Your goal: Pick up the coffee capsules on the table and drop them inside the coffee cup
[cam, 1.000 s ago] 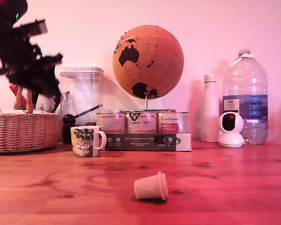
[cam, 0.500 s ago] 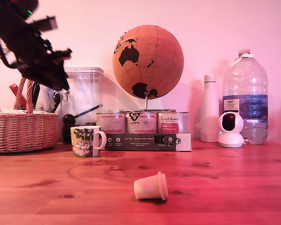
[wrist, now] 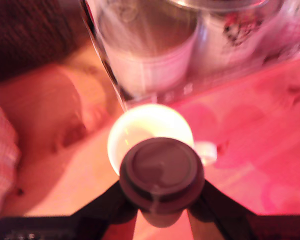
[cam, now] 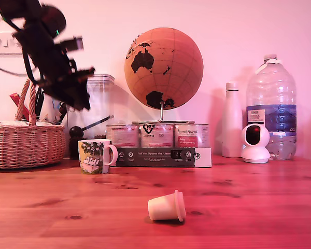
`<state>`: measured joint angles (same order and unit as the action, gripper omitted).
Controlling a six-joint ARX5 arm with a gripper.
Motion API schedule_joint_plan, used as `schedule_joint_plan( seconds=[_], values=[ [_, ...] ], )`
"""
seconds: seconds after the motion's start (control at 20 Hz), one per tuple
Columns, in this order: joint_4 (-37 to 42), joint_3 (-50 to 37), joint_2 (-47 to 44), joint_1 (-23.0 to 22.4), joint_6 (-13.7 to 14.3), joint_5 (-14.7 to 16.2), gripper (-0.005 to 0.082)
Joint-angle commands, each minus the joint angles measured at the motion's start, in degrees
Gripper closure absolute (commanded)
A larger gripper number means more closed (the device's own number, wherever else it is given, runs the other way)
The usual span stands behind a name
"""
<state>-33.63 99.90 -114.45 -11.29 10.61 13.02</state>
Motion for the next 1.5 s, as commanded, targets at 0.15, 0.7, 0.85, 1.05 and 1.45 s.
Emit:
schedule_joint_plan(
  seconds=[0.15, 0.7, 0.85, 1.05, 1.45],
  values=[
    [-3.0, 7.0, -6.0, -0.5, 1.0, 0.2, 0.0726],
    [-7.1, 15.8, -14.7, -0.7, 2.8, -0.5, 0.0726],
    [-7.3, 16.5, -15.4, -0.7, 3.1, -1.4, 0.0726],
    [-8.3, 16.6, -16.5, -0.7, 3.1, -1.5, 0.0726],
    [-6.8, 16.7, -17.2, -0.8, 3.4, -1.5, 0.05]
  ],
)
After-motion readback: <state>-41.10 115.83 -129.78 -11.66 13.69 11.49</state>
